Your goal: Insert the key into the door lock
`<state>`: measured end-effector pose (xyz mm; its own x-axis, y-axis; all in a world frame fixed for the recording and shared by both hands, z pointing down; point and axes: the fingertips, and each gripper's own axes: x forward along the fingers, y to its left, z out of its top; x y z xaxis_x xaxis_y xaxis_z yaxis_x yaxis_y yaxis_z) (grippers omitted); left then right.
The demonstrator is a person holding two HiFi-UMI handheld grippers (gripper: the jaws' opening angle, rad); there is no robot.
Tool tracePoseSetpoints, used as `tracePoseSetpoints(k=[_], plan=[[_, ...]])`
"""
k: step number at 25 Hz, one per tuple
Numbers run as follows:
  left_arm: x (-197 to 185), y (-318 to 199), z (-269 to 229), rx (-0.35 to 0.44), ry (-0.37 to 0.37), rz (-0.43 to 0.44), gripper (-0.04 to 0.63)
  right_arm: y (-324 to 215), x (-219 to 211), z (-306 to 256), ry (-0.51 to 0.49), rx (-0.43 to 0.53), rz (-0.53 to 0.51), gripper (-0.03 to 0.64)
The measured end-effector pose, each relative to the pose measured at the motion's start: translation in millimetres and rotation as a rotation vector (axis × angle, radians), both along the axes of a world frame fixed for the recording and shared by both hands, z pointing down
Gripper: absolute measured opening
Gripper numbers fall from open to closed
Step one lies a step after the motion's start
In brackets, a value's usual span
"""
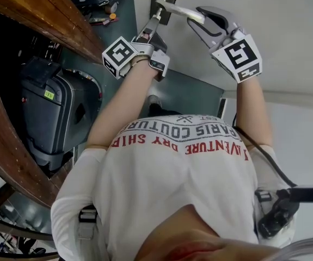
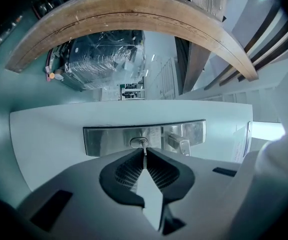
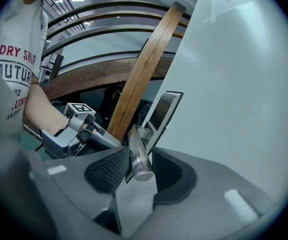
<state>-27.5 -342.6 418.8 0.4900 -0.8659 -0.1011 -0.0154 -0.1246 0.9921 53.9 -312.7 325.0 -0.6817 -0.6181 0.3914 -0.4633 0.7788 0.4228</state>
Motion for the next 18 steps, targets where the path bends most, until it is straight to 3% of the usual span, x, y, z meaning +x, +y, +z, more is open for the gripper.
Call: tracePoseSetpoints(k=[7,14,18], plan=[[-0.1,-0.9,-0.7,-0.004,0.023,-0.016,0.023,0.6,-0.1,-0.7,0.008,-0.005,-0.01,0.132],[1.6,-0.3,0.0,-0.01,0.095,-0.055,0.023,0.8,2.1,0.1,0.003,-0.014,-0.017,0.132],[3.0,1.3,-0.1,-0.006,0.087,-0.079,0.023,1.0,2.6,0.0,-0.004,-0.014,-0.012,0.132]])
